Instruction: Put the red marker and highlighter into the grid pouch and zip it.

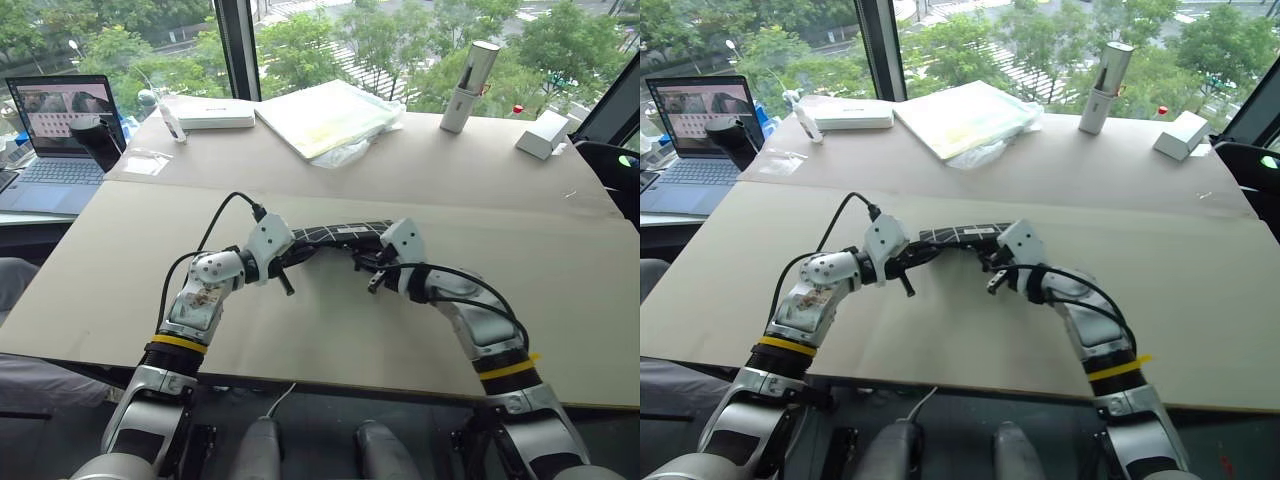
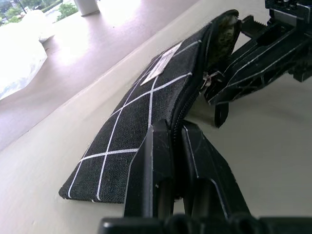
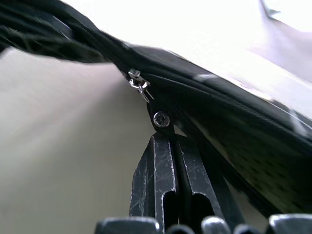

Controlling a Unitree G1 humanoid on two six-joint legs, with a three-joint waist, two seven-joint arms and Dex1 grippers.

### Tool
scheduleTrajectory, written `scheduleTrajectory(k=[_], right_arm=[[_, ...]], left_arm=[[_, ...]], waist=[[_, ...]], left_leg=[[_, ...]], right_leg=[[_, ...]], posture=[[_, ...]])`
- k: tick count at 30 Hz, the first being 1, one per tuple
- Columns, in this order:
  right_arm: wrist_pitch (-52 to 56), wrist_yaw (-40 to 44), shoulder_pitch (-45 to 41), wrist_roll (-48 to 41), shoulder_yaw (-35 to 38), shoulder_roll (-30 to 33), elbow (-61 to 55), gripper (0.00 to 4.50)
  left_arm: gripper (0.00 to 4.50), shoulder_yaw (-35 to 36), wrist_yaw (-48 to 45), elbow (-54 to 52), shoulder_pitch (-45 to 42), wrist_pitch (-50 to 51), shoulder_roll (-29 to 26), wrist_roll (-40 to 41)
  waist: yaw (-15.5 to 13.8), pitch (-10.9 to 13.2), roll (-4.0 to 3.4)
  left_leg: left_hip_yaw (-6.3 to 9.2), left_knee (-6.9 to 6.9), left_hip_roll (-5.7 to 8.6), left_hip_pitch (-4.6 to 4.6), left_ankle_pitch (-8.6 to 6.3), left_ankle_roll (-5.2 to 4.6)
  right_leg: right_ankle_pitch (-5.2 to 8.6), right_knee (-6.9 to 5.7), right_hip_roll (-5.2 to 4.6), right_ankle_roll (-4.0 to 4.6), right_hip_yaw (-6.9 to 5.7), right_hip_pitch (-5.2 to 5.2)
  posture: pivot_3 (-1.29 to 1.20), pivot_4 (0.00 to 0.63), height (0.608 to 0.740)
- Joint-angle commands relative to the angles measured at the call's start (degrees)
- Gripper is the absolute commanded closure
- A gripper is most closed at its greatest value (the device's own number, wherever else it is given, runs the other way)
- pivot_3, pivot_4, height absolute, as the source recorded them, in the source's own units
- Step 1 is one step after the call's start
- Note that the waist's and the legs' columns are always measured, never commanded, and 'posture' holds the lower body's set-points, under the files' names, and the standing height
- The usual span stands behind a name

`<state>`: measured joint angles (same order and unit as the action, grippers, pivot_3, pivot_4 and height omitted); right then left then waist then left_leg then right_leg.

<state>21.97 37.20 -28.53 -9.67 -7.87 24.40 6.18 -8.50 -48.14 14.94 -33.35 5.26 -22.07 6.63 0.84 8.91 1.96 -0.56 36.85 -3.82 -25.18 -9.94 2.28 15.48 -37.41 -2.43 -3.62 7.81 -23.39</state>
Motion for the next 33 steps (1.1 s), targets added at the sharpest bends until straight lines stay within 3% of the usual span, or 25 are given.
scheduleTrajectory(k=[1,5,12,15,23,27,33], right_arm=[[-1.09,-0.5,-0.22,1.67,5.38,5.97,1.39,4.4],[-2.27,-0.26,-0.75,0.93,8.75,10.55,4.67,4.4],[-2.96,-0.13,-0.55,-1.02,10.57,10.26,6.44,4.4],[-1.08,2.96,0.95,-4.45,10.12,9.08,2.67,3.73],[8.43,10.09,5.12,-11.7,10.53,9.4,-4.67,1.02],[8.41,12.6,8.2,-10.24,10.01,13.71,-6.26,1.02],[7.4,17.51,15.78,-13.73,18.27,22.01,-6.94,1.02]], left_arm=[[4.5,1.06,0.22,-0.97,-0.43,-0.96,-0.6,0.13],[4.5,0.92,0.04,-0.99,-0.31,-0.93,-0.7,0.2],[4.5,0.83,-0.21,-0.44,-0.49,-1.11,-0.79,0.17],[4.5,0.81,-0.3,-0.3,-0.59,-1.14,-0.82,0.19],[4.5,0.69,-0.35,0.28,-1.18,-1.36,-0.52,0.16],[4.5,0.66,-0.49,0.73,-1.54,-1.64,-0.43,0.13],[4.5,-0.64,-2.73,2.65,-2.99,-4.93,0.66,0.02]], waist=[[0.08,0.0,0.0],[0.08,0.0,0.0],[0.38,0.0,0.0],[0.3,0.0,0.0],[0.08,0.0,0.0],[-0.22,0.0,0.0],[-0.32,0.0,0.0]], left_leg=[[0.0,0.0,0.0,0.0,0.0,0.0],[0.01,-0.01,0.0,0.0,0.0,0.0],[0.03,-0.04,0.0,0.0,0.0,-0.01],[0.04,-0.04,0.0,0.0,0.0,-0.01],[0.11,-0.04,0.01,0.0,0.0,-0.01],[0.16,-0.03,0.01,0.0,-0.01,-0.01],[0.19,-0.03,0.02,0.0,-0.01,-0.01]], right_leg=[[0.0,0.0,0.0,0.0,0.0,0.0],[0.0,0.08,0.0,0.0,0.0,0.03],[-0.01,0.19,0.0,0.01,0.0,0.07],[-0.01,0.21,0.0,0.01,-0.01,0.11],[-0.01,0.25,0.0,0.01,-0.09,0.19],[0.0,0.28,0.0,0.0,-0.14,0.22],[0.0,0.32,0.0,0.0,-0.18,0.25]], posture=[[0.0,0.15,0.74],[0.0,0.15,0.74],[0.0,0.15,0.74],[0.0,0.15,0.74],[0.0,0.15,0.74],[0.0,0.15,0.74],[0.0,0.15,0.74]])
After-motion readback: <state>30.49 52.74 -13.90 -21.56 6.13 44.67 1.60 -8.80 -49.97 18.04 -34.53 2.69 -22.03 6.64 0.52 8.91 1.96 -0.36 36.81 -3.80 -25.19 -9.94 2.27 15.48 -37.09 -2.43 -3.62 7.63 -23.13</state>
